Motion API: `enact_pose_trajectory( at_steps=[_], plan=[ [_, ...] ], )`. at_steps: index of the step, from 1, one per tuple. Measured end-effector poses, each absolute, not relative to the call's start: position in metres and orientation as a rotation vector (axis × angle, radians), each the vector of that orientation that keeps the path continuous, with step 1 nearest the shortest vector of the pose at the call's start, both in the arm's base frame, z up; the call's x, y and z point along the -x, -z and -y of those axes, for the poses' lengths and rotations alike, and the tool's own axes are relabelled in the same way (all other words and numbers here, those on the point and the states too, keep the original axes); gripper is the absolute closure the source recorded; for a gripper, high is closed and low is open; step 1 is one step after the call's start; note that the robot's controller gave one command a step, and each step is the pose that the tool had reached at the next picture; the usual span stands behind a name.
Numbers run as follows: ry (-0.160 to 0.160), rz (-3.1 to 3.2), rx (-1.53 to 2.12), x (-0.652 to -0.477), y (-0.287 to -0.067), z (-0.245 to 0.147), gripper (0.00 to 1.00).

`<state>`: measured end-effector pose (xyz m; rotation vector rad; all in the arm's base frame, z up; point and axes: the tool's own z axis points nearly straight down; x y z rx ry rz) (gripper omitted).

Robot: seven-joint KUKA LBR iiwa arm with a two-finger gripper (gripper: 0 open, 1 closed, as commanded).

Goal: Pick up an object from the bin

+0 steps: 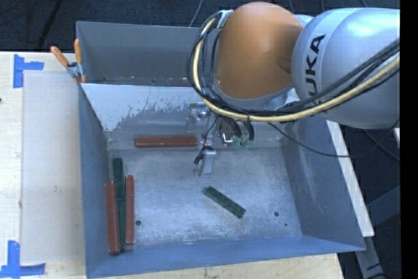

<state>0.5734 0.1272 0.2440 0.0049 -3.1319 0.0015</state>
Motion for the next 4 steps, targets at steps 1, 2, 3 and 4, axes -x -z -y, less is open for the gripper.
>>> enact_pose_trajectory(
  at_steps=[1, 2, 3, 4],
  plan=[
    [0.001, 3.110, -0.383, -0.565, -0.142, -0.023, 0.00],
    [0.003, 3.074, -0.633, -0.497, -0.068, -0.020, 0.00],
    [0.001, 3.057, -0.725, -0.518, -0.070, -0.026, 0.00],
    [-0.003, 3.084, -0.614, -0.534, -0.073, 0.031, 0.00]
  ],
)
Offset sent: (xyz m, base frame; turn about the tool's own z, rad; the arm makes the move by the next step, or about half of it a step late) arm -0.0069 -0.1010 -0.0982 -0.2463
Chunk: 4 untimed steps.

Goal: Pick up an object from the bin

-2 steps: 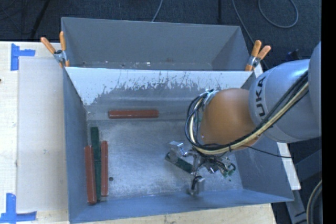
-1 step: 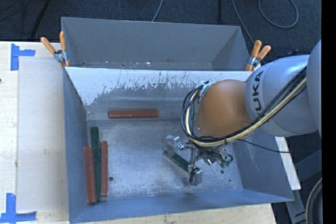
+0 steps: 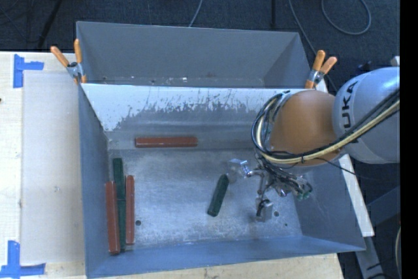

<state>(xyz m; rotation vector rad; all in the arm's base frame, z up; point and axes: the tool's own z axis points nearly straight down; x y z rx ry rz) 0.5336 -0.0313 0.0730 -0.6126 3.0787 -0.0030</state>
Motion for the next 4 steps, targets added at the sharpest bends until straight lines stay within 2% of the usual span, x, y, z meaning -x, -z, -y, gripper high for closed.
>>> enact_pose_trajectory(
  at_steps=[1, 2, 3, 4],
  plan=[
    [-0.003, -3.053, 0.721, -0.558, -0.070, -0.037, 0.00],
    [-0.004, -3.094, 0.562, -0.540, -0.069, -0.074, 0.00],
    [-0.002, -3.106, 0.466, -0.545, -0.070, -0.095, 0.00],
    [-0.002, -3.119, 0.358, -0.565, -0.070, -0.100, 0.00]
  ],
)
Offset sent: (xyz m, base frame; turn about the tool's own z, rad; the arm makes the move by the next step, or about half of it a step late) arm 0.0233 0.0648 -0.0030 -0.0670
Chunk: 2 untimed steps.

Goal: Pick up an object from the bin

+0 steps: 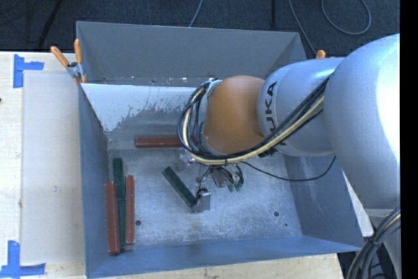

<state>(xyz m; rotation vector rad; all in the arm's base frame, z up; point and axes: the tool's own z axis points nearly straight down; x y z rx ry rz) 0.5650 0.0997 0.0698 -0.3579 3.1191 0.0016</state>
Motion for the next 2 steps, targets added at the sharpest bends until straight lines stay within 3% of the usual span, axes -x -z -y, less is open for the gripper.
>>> enact_pose_trajectory(
  at_steps=[1, 2],
  plan=[
    [-0.001, -3.120, 0.355, -0.565, -0.070, -0.099, 1.00],
    [0.000, -3.041, 0.776, -0.577, -0.070, -0.089, 1.00]
  ],
)
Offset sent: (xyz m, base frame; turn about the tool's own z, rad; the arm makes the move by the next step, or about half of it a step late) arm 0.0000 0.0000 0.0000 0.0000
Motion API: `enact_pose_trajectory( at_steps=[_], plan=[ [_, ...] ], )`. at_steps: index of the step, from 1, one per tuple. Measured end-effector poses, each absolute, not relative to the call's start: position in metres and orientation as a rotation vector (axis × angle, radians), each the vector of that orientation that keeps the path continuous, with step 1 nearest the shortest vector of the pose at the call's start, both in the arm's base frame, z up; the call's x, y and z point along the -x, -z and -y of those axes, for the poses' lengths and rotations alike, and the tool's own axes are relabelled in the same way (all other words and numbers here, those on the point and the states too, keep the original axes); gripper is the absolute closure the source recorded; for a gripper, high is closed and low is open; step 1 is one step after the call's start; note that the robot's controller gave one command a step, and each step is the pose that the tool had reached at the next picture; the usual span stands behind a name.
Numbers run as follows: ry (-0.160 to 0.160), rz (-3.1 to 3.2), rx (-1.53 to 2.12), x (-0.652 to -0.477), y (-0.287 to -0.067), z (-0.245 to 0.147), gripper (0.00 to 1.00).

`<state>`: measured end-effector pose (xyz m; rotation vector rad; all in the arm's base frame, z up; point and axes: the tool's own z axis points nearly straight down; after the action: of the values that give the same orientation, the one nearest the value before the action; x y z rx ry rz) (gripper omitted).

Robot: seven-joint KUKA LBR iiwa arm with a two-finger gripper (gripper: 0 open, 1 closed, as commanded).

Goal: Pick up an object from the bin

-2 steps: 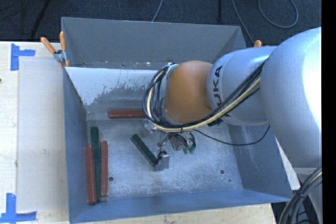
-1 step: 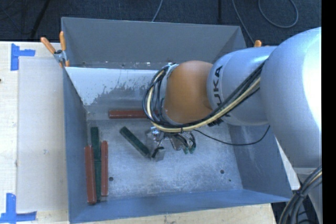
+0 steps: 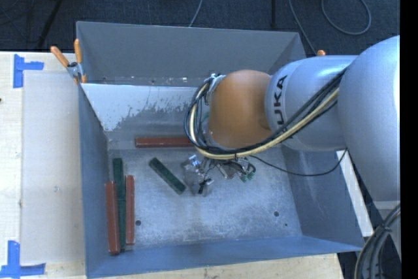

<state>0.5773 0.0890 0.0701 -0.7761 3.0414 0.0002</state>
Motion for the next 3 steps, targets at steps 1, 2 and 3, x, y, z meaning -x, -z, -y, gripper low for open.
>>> enact_pose_trajectory(
  at_steps=[1, 2, 3],
  plan=[
    [-0.002, -3.044, 0.771, -0.577, -0.070, -0.089, 0.00],
    [-0.006, -3.096, 0.523, -0.576, -0.070, -0.162, 0.00],
    [-0.002, -3.096, 0.518, -0.577, -0.070, -0.159, 1.00]
  ],
)
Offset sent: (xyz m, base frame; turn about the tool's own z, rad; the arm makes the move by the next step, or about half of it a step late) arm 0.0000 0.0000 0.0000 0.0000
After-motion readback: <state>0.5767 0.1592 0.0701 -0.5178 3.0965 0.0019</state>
